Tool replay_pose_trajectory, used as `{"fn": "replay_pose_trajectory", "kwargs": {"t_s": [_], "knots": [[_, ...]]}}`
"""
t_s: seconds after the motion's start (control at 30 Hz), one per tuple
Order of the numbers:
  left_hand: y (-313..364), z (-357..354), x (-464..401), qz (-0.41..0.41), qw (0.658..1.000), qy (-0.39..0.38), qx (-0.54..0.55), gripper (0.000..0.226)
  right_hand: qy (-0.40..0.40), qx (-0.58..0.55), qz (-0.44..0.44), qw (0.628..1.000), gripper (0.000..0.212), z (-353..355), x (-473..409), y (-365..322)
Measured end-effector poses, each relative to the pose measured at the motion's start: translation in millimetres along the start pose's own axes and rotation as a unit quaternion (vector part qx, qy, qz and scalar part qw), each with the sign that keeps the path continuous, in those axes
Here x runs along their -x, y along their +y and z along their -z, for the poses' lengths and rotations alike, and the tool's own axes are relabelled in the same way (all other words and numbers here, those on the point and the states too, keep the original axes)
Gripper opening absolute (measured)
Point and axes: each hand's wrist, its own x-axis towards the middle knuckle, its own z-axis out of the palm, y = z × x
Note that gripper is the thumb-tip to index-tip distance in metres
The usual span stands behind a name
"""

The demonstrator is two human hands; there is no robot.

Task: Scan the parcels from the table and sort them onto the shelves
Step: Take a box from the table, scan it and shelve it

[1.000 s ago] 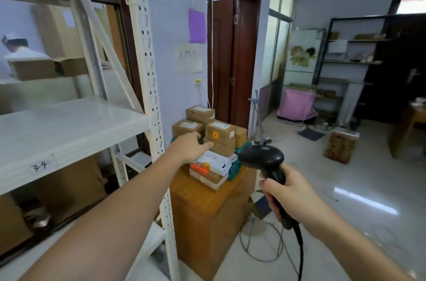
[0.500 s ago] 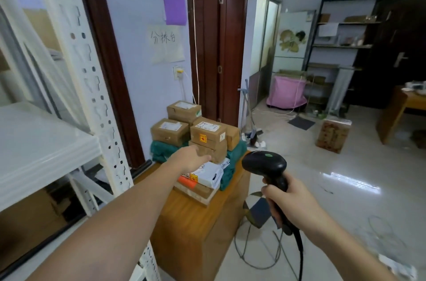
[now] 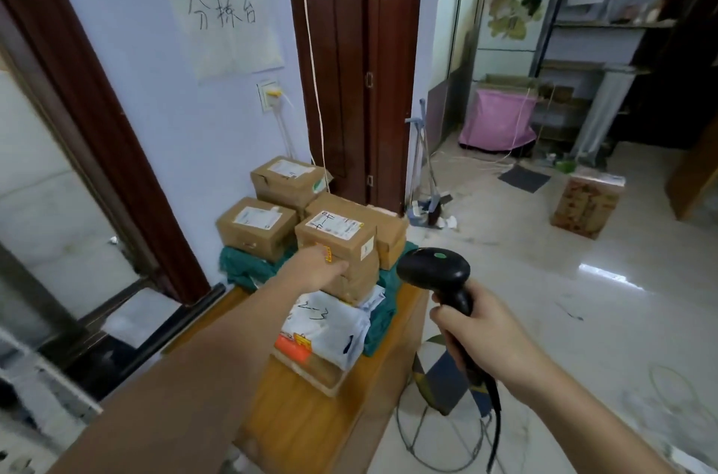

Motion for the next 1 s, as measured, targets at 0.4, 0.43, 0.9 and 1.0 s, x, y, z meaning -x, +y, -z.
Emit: {"fn": "replay_pose_trajectory", "kwargs": {"t_s": [0.4,0.43,0.9,1.0], "knots": [[-33.5,38.2,-155.1,-0.013,0.983,0.042,-0.180,0.123,-0.046,0.036,0.005,0.998,0.006,13.2,-169.4,-1.2],[-32.5,44.7,-167.9,-0.048,0.968,0.019,-0.247,0.128,-0.047,0.036,0.003,0.998,0.005,12.3,-181.0,-1.2],[-34.7,51.0,-204.0,-0.082,0.919,-0.092,-0.374,0.138,-0.092,-0.019,-0.008,0.996,0.008,14.4,-270.0,-5.8],[-48.0,31.7,-176.3,-0.011,0.954,-0.045,-0.296,0.127,-0.109,-0.048,-0.025,0.993,0.008,14.6,-279.7,-3.1]]}}
